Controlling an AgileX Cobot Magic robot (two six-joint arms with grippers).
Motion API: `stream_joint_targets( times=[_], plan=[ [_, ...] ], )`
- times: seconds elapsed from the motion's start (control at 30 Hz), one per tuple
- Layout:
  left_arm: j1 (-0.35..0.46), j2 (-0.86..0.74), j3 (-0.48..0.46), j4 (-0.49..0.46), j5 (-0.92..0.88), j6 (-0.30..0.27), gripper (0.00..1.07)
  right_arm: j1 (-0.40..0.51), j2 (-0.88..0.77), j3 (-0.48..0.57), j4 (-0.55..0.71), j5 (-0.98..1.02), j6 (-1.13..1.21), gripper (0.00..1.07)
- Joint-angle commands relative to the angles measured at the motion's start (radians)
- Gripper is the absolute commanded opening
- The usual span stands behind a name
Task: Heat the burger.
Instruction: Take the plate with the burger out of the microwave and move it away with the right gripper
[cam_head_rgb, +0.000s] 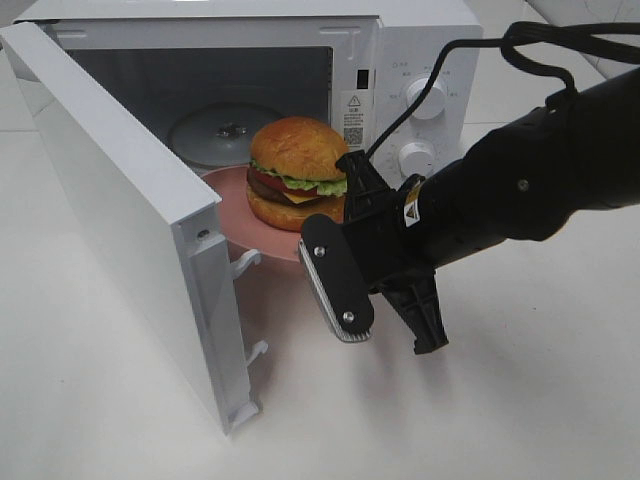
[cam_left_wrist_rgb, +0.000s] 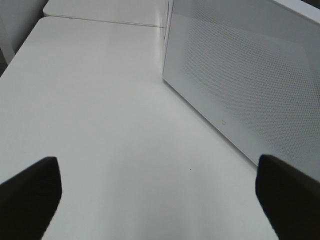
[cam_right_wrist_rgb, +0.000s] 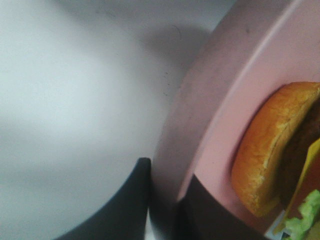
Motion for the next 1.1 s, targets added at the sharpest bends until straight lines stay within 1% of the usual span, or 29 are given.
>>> stream_joint_targets(
  times=[0.03,0.13,0.2,0.3,0.33,0.5,0.53,0.67,0.7,0.73,0.8,0.83,0.9,1.0,1.07,1.1],
  plan=[
    [0.002,-0.011,0.0,-0.005,-0.001,0.003,0.98,0.018,-0.043,0.013,0.0,-0.08,0.004,0.0],
    [0.002,-0.011,0.0,-0.005,-0.001,0.003,0.98,0.033,-0.07,0.043,0.0,-0.08,0.008,0.0],
    [0.002,-0.011,0.0,-0.005,-0.001,0.003,0.98,0.049,-0.119,0.081,0.0,-0.08,0.008,0.0],
    [0.002,-0.011,0.0,-0.005,-0.001,0.003,0.98,0.049,-0.131,0.091,0.0,-0.08,0.008,0.0],
    [0.002,-0.011,0.0,-0.005,-0.001,0.003,0.98,0.049,-0.153,0.111,0.0,-0.08,0.008,0.0],
    [0.002,-0.011,0.0,-0.005,-0.001,0.003,0.98,0.049,-0.203,0.153,-0.034,-0.068,0.015,0.0],
    [0.002,-0.011,0.0,-0.005,-0.001,0.003,0.98,0.049,-0.23,0.174,-0.052,-0.065,0.033,0.0],
    [0.002,-0.011,0.0,-0.005,-0.001,0.003,0.98,0.049,-0.268,0.2,-0.081,-0.06,0.069,0.0],
    [0.002,-0.011,0.0,-0.005,-0.001,0.003,0.98,0.049,-0.295,0.211,-0.113,-0.04,0.085,0.0],
    [0.002,-0.011,0.0,-0.005,-0.001,0.003,0.98,0.049,-0.295,0.211,-0.113,-0.04,0.085,0.0],
    [0.002,-0.011,0.0,-0.005,-0.001,0.003,0.98,0.049,-0.327,0.222,-0.173,-0.011,0.114,0.0],
    [0.002,-0.011,0.0,-0.005,-0.001,0.003,0.98,0.049,-0.327,0.222,-0.173,-0.011,0.114,0.0],
    [0.002,-0.011,0.0,-0.005,-0.001,0.003,0.98,0.049,-0.372,0.239,-0.242,0.021,0.157,0.0],
    [0.002,-0.011,0.0,-0.005,-0.001,0.003,0.98,0.049,-0.382,0.243,-0.256,0.031,0.169,0.0],
    [0.002,-0.011,0.0,-0.005,-0.001,0.003,0.98,0.049,-0.411,0.255,-0.316,0.073,0.195,0.0],
    [0.002,-0.011,0.0,-0.005,-0.001,0.003,0.98,0.049,-0.411,0.255,-0.316,0.073,0.195,0.0]
  ],
)
